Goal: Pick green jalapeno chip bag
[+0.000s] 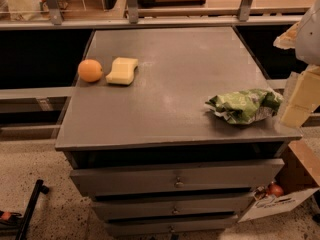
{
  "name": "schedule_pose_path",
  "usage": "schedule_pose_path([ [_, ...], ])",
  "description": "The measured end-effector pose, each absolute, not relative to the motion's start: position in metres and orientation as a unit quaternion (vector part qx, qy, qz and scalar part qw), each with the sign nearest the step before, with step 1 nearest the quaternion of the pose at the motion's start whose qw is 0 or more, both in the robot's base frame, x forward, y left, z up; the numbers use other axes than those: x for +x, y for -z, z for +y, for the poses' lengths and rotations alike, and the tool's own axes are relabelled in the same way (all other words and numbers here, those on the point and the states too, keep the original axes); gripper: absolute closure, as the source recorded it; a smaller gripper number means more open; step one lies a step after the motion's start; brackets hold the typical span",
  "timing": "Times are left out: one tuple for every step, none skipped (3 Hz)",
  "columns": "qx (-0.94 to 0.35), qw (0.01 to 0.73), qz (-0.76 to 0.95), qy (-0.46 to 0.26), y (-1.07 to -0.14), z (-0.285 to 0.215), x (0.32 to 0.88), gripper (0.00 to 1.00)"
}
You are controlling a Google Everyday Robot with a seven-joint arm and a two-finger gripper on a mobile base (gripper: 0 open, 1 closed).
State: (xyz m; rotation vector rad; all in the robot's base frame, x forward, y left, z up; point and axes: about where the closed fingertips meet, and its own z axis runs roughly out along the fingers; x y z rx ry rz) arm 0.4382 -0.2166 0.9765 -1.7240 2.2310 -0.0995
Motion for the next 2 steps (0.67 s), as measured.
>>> schedule_pose_path([
  [-0.603,0.160,0.781,0.035,-0.977,-0.217,0.438,0.00],
  [-0.618,0.154,0.770,0.044,-0.955,-0.218,0.451,0.00],
])
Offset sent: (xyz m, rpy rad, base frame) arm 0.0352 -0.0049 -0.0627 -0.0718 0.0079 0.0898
